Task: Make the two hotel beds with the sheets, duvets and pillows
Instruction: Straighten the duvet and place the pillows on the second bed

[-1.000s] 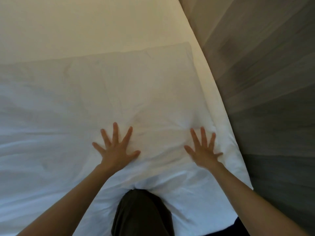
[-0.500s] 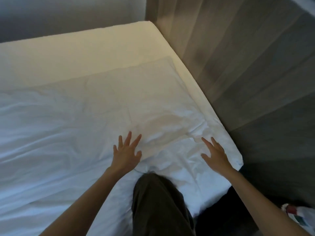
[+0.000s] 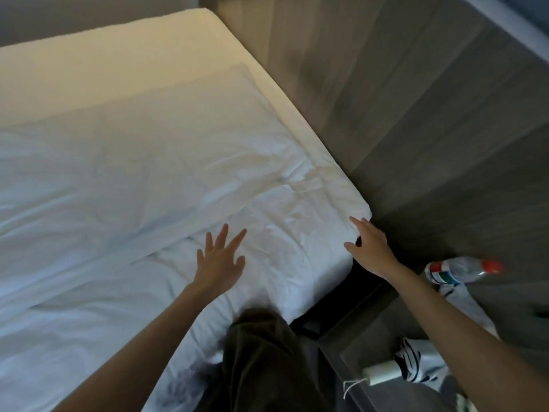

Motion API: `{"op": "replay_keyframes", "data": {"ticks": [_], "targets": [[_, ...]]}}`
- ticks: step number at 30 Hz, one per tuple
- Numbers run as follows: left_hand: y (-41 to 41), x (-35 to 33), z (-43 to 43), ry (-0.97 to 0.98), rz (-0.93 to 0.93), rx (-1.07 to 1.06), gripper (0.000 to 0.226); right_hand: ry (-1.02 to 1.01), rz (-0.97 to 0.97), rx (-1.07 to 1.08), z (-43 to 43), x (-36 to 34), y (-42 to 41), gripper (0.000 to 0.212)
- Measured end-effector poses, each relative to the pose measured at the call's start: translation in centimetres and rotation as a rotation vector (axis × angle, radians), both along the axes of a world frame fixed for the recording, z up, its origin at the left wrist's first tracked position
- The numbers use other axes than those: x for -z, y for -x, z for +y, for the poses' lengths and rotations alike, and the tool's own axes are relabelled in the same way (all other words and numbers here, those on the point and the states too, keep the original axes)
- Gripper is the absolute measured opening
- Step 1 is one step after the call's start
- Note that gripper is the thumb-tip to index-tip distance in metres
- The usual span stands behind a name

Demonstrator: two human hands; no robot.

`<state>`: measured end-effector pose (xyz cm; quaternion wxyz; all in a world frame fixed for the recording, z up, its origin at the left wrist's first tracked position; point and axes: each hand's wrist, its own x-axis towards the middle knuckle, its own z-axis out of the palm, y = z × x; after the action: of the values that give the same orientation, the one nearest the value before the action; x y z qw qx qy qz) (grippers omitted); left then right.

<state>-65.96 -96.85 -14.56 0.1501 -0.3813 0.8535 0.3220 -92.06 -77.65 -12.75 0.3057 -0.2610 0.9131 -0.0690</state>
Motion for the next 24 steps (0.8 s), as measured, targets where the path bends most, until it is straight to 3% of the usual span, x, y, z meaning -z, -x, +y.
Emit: {"op": "replay_keyframes", "data": {"ticks": [6,15,20,24], "targets": [[2.0,2.9,3.5,-0.026,-0.033,0.015,0.06,-0.064,-0.04,-0.003,1.5,3.0,2.3,0.071],[6.1,10.4,5.4,-0.041,-0.155,-0.085,0.06,0.015,-0.222,0.123,1.9,11.6,7.8,0.096],[6.5,13.4,6.4,0.067,-0.169,-0.105,0.064,0.108,-0.261,0.197,1.8,14.7,9.0,0.115],[6.2,13.8,6.8,0.171,-0.147,-0.066,0.064,0.024,-0.172,0.061,1.4,15.3,9.8,0.107]]}}
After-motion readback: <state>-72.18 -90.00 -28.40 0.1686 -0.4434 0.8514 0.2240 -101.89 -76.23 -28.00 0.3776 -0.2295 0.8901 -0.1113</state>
